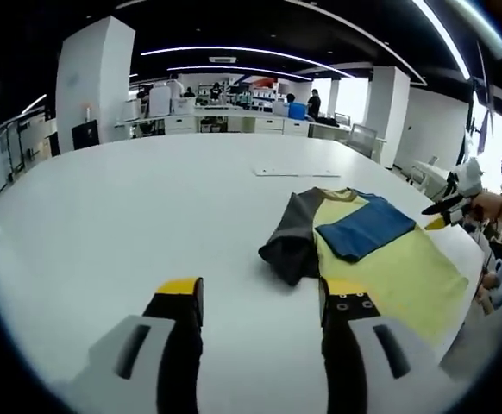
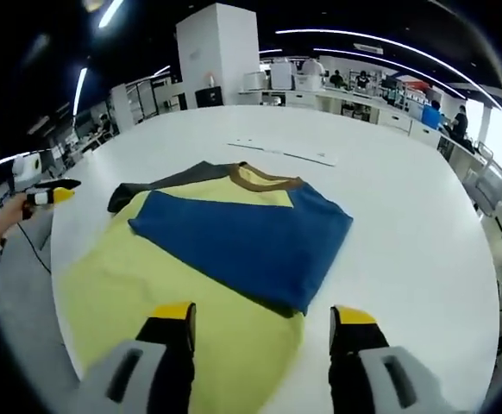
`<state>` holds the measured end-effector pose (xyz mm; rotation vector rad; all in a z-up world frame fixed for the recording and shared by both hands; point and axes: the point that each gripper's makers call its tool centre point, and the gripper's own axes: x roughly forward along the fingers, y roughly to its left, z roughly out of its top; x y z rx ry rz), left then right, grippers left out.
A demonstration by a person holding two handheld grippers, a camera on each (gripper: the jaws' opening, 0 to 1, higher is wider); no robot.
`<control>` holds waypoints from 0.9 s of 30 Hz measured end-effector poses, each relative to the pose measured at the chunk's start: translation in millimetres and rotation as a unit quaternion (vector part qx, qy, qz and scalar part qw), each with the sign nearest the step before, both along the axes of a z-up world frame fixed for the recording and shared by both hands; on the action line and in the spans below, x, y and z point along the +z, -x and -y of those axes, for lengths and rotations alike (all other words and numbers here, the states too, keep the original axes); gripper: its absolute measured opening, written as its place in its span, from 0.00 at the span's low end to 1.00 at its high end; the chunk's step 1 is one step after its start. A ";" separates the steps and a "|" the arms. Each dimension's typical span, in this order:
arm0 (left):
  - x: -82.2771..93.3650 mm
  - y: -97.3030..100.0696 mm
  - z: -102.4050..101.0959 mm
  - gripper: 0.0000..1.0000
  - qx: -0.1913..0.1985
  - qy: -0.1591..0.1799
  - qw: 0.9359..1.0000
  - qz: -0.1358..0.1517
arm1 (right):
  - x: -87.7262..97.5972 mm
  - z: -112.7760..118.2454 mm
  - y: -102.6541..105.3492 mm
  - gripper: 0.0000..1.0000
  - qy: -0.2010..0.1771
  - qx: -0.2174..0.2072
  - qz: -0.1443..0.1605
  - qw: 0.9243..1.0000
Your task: Fold the garment on the visible template until the final outline fits inside the template.
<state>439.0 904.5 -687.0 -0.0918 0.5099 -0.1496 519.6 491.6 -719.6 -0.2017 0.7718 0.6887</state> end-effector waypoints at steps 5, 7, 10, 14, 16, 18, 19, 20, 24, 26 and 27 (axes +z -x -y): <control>-6.8 -13.1 1.8 0.46 0.007 0.016 1.000 -0.001 | 17.1 -0.3 13.7 0.69 -0.023 0.003 0.003 1.000; -10.9 -17.5 3.6 0.45 0.005 0.020 1.000 -0.004 | 24.0 -0.6 20.0 0.71 -0.032 0.007 0.006 0.999; -19.0 -24.2 6.0 0.44 0.003 0.027 1.000 -0.011 | 30.5 0.2 28.3 0.71 -0.043 0.010 0.007 0.999; -29.3 -31.1 13.4 0.44 0.001 0.046 0.999 -0.019 | 36.0 2.6 42.7 0.71 -0.041 0.013 0.009 0.999; -36.1 -32.8 17.9 0.44 -0.003 0.048 0.998 -0.027 | 37.6 3.9 48.5 0.71 -0.033 0.014 0.012 0.999; -42.0 -34.1 23.3 0.44 -0.009 0.053 0.998 -0.031 | 39.3 5.4 52.1 0.71 -0.029 0.015 0.015 0.999; -44.3 -34.9 25.4 0.43 -0.011 0.056 0.998 -0.033 | 40.1 5.5 54.2 0.71 -0.028 0.016 0.015 0.999; -46.9 -36.1 29.0 0.43 -0.013 0.063 0.997 -0.036 | 41.0 5.4 56.5 0.71 -0.026 0.017 0.016 0.999; -55.7 -39.5 37.9 0.41 -0.014 0.076 0.996 -0.049 | 42.9 9.5 59.3 0.70 -0.020 0.010 0.019 1.000; -58.1 -42.0 42.8 0.39 -0.019 0.080 0.995 -0.052 | 43.8 12.8 58.1 0.70 -0.026 0.002 0.021 0.999; -59.2 -43.5 44.0 0.37 -0.018 0.085 0.995 -0.054 | 43.8 15.2 58.4 0.70 -0.029 -0.005 0.021 0.999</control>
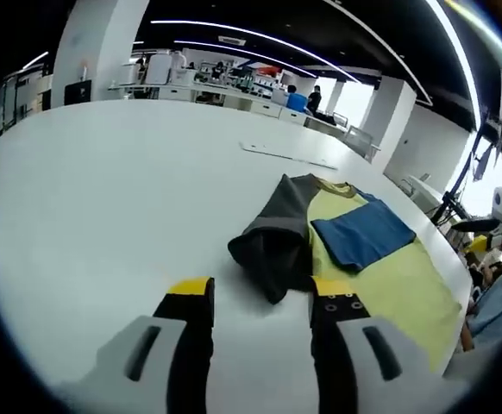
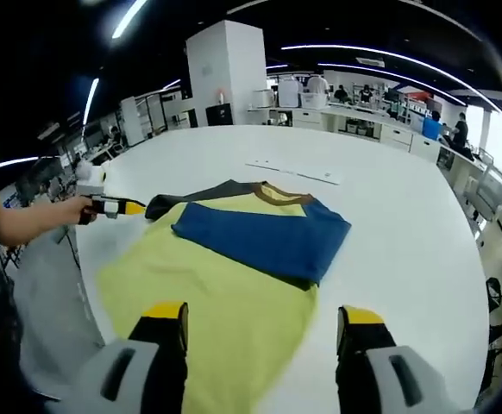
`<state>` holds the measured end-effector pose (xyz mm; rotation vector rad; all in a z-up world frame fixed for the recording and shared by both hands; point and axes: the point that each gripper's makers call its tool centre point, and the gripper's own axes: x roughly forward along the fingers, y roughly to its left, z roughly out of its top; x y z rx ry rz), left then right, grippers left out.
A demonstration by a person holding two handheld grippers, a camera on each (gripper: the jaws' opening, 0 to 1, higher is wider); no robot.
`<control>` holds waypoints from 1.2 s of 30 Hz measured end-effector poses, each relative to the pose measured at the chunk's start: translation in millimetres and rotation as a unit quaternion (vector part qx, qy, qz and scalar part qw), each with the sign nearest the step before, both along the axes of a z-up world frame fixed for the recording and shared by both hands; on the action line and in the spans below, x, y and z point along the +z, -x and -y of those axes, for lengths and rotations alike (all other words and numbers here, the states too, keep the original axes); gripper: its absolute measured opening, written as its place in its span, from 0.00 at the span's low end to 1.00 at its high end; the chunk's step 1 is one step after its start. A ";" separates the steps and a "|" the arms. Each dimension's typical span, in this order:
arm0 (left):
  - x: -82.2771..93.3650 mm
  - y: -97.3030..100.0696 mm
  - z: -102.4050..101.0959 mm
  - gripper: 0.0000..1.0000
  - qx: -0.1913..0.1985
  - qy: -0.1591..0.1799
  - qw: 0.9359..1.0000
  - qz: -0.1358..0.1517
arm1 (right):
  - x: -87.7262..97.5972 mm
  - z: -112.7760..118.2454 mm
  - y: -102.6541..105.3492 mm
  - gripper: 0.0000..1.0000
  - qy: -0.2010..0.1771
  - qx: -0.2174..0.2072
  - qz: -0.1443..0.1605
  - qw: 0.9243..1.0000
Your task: Fold the garment on the visible template until the final outline fits inside the template.
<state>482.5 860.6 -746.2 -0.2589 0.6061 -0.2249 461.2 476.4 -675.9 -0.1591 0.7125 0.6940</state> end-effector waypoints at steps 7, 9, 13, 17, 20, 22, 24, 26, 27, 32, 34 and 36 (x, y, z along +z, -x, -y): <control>-4.1 -13.1 6.6 0.13 0.020 0.019 1.000 -0.015 | -6.7 10.8 3.6 0.67 -0.003 -0.023 -0.010 1.000; -7.1 -14.4 7.9 0.00 0.025 0.018 0.999 -0.023 | -7.2 10.8 4.6 0.67 -0.005 -0.025 -0.011 1.000; -8.7 -13.8 9.5 0.00 0.026 0.015 0.999 -0.029 | -9.2 10.4 6.6 0.66 -0.010 -0.030 -0.014 0.999; 12.2 -17.9 11.1 0.00 0.035 0.022 0.999 0.008 | -9.9 11.0 8.6 0.66 -0.012 -0.034 -0.016 0.999; 30.1 -20.3 20.0 0.00 0.026 0.028 0.999 0.025 | -9.8 9.8 10.2 0.64 -0.017 -0.035 -0.017 0.999; 40.9 -22.2 28.2 0.00 0.014 0.020 0.999 0.036 | -10.0 8.4 11.9 0.64 -0.020 -0.035 -0.021 0.999; 51.9 -24.7 37.5 0.00 0.003 0.014 0.999 0.049 | -9.6 7.4 12.4 0.64 -0.022 -0.035 -0.020 0.999; 61.1 -27.4 50.2 0.00 -0.007 0.028 0.998 0.060 | -8.9 7.0 12.8 0.64 -0.023 -0.034 -0.020 0.999; 65.3 -28.9 57.4 0.00 -0.013 0.027 0.997 0.066 | -7.1 5.7 13.2 0.64 -0.025 -0.033 -0.018 0.999; 71.2 -31.3 89.4 0.00 -0.059 -0.002 0.995 0.076 | 4.3 -0.6 14.8 0.70 -0.038 -0.021 -0.003 0.999; 70.2 -31.0 106.1 0.00 -0.078 0.002 0.994 0.074 | 8.1 -1.7 15.8 0.74 -0.033 -0.014 0.003 0.999; 67.0 -31.0 120.1 0.00 -0.089 0.001 0.993 0.071 | 11.1 -1.9 17.2 0.79 -0.022 -0.006 0.011 1.000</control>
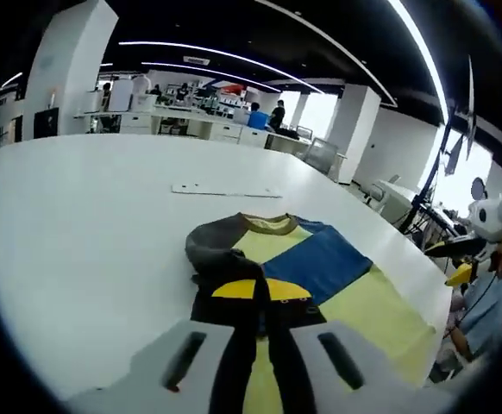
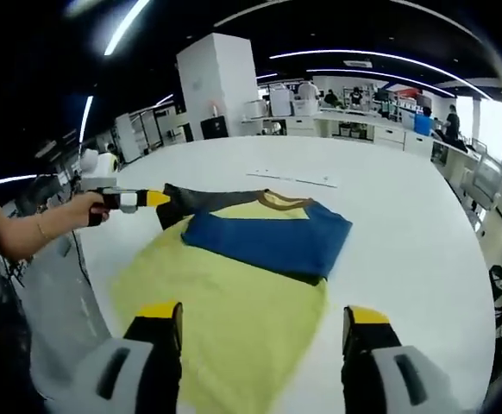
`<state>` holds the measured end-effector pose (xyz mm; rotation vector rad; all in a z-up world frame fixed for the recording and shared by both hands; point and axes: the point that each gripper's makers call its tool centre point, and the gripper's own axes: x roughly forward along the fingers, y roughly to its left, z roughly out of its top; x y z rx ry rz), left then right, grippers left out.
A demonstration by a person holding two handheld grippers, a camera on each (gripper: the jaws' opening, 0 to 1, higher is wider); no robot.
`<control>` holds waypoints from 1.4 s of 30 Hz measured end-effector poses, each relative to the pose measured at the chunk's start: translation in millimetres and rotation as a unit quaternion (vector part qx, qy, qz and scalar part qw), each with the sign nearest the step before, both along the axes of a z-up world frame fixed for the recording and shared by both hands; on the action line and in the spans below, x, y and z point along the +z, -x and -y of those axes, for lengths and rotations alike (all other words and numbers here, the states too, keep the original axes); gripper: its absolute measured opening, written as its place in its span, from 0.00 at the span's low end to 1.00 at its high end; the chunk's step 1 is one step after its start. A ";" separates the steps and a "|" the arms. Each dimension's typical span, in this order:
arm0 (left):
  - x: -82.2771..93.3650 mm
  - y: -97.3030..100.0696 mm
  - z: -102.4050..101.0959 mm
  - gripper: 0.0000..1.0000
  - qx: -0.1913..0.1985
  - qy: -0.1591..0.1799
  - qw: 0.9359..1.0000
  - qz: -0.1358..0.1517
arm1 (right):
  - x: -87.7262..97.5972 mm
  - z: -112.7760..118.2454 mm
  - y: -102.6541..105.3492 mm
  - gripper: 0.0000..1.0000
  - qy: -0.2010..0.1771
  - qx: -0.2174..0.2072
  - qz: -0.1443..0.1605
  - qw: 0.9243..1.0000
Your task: Fold the garment on the visible template until the final outline fits inside the template.
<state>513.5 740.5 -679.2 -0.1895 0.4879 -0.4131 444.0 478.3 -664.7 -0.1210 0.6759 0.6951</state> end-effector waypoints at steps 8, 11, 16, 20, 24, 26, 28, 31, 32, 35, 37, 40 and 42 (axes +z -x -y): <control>-31.4 6.6 43.1 0.00 -0.052 -0.061 0.997 -0.017 | 11.2 -3.9 9.0 0.94 -0.007 0.011 0.012 1.000; -48.8 10.3 50.3 0.00 -0.066 -0.101 0.992 -0.028 | 13.2 -5.6 12.0 0.96 -0.006 0.016 0.015 1.000; -70.0 14.1 62.6 0.00 -0.082 -0.130 0.988 -0.029 | 13.5 -5.3 14.1 0.97 -0.011 0.014 0.016 1.000; -84.0 13.9 62.0 0.00 -0.085 -0.153 0.984 -0.036 | 7.7 -0.4 16.6 0.97 -0.007 0.009 0.009 1.000; -88.1 14.3 62.0 0.02 -0.085 -0.154 0.984 -0.034 | 4.9 2.2 18.8 0.96 -0.005 0.005 0.004 1.000; -87.2 16.2 63.7 0.08 -0.090 -0.148 0.984 -0.038 | 4.6 2.9 18.6 0.96 -0.006 0.003 0.004 1.000; -79.2 18.6 64.9 0.13 -0.092 -0.135 0.986 -0.030 | 5.0 2.6 18.9 0.96 -0.007 0.000 0.004 1.000; -52.7 16.5 65.0 0.18 -0.092 -0.119 0.988 0.014 | 5.9 1.1 19.0 0.95 -0.008 0.001 0.005 1.000; -41.8 17.8 63.1 0.21 -0.092 -0.110 0.989 0.025 | 6.2 0.8 19.3 0.95 -0.008 0.002 0.005 1.000; -19.4 14.6 48.2 0.27 -0.080 -0.106 0.990 0.052 | 9.2 -1.6 20.8 0.95 -0.008 0.008 0.008 1.000; -8.0 11.3 31.0 0.35 -0.062 -0.117 0.989 0.065 | 11.6 -4.2 22.7 0.96 -0.009 0.012 0.010 1.000; -1.5 7.3 1.7 0.47 -0.038 -0.144 0.986 0.068 | 15.1 -6.0 24.0 0.98 -0.007 0.016 0.017 1.000; -1.0 4.9 -16.5 0.48 -0.025 -0.144 0.987 0.063 | 15.8 -5.9 24.1 0.98 -0.007 0.017 0.017 1.000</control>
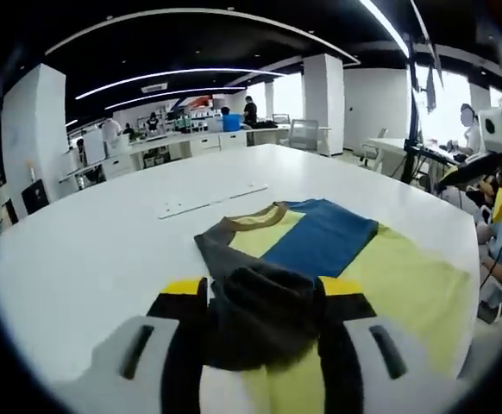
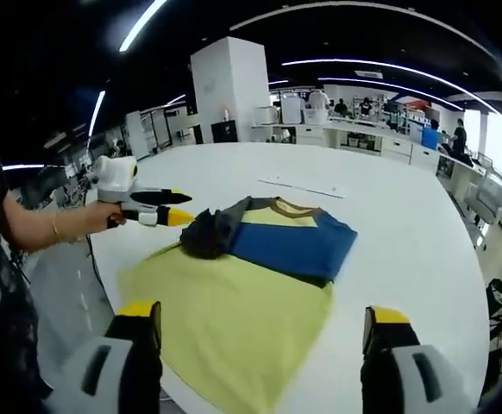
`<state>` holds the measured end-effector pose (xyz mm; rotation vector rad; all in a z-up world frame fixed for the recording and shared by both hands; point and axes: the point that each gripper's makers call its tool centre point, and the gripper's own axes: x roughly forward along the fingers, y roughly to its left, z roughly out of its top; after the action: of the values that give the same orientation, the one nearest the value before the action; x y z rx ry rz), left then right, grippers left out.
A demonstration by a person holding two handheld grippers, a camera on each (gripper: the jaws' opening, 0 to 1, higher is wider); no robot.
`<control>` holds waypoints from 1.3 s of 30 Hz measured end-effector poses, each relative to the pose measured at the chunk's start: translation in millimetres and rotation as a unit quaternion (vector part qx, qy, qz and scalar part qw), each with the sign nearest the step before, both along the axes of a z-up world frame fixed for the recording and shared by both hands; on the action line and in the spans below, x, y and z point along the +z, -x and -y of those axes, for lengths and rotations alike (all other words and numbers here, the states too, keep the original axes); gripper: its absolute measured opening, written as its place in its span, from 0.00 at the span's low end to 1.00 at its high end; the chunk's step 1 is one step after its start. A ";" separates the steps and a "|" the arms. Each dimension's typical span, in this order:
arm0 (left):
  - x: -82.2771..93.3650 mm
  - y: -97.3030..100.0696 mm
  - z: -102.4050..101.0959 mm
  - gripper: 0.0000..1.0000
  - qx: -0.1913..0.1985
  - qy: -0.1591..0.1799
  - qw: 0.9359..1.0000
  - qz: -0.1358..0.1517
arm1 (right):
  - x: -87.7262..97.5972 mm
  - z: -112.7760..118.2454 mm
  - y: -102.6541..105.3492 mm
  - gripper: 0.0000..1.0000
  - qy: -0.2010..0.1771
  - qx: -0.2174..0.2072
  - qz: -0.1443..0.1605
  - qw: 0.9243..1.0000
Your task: Fold the garment on the visible template until the final outline fits inside the template.
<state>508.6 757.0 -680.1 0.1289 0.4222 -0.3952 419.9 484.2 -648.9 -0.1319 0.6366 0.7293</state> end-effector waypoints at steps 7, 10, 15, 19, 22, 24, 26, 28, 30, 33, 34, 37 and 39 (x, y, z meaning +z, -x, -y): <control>-20.4 -3.1 -48.0 0.43 0.041 -0.018 0.999 -0.029 | -0.4 1.2 1.5 0.97 0.000 -0.002 -0.001 1.000; -31.0 -6.2 -61.1 0.36 0.052 -0.027 0.998 -0.032 | -1.5 1.4 2.5 0.97 0.000 -0.001 -0.004 1.000; -53.2 -3.4 -67.6 0.34 0.054 -0.031 0.996 -0.066 | -1.9 3.6 2.9 0.97 0.004 0.000 -0.006 1.000; -68.1 0.6 -62.6 0.32 0.045 -0.025 0.995 -0.088 | 1.0 3.2 2.2 0.98 0.003 0.000 -0.001 1.000; -78.8 2.2 -60.6 0.31 0.040 -0.025 0.993 -0.106 | 4.2 0.8 1.9 0.99 0.010 0.007 0.006 1.000; -83.9 2.0 -59.6 0.29 0.039 -0.020 0.993 -0.113 | 5.0 0.9 0.6 0.99 0.014 0.009 0.008 1.000; -85.7 2.4 -56.1 0.28 0.036 -0.016 0.992 -0.118 | 6.3 1.1 -0.2 0.99 0.016 0.011 0.012 1.000; -87.0 2.9 -54.5 0.26 0.035 -0.019 0.992 -0.122 | 7.3 1.5 -0.7 0.99 0.016 0.010 0.013 1.000; -86.9 2.4 -54.3 0.23 0.038 -0.014 0.992 -0.122 | 7.5 1.8 -0.7 0.99 0.016 0.009 0.013 1.000; -88.4 3.0 -52.7 0.20 0.045 -0.009 0.991 -0.126 | 7.5 3.5 -0.9 0.99 0.018 0.005 0.015 1.000; -88.6 2.2 -52.4 0.20 0.044 -0.009 0.991 -0.127 | 7.5 3.8 -0.9 0.99 0.019 0.004 0.015 1.000; -88.2 4.0 -49.2 0.16 0.040 -0.013 0.990 -0.133 | 6.8 6.8 -0.9 0.99 0.022 -0.001 0.015 1.000; -88.3 5.9 -46.0 0.13 0.030 -0.025 0.990 -0.138 | 4.6 11.2 -1.1 0.98 0.033 -0.006 0.014 0.999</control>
<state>502.7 802.9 -768.4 0.1089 0.7084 -0.3436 420.9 473.0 -644.4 -0.1983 0.6337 0.6947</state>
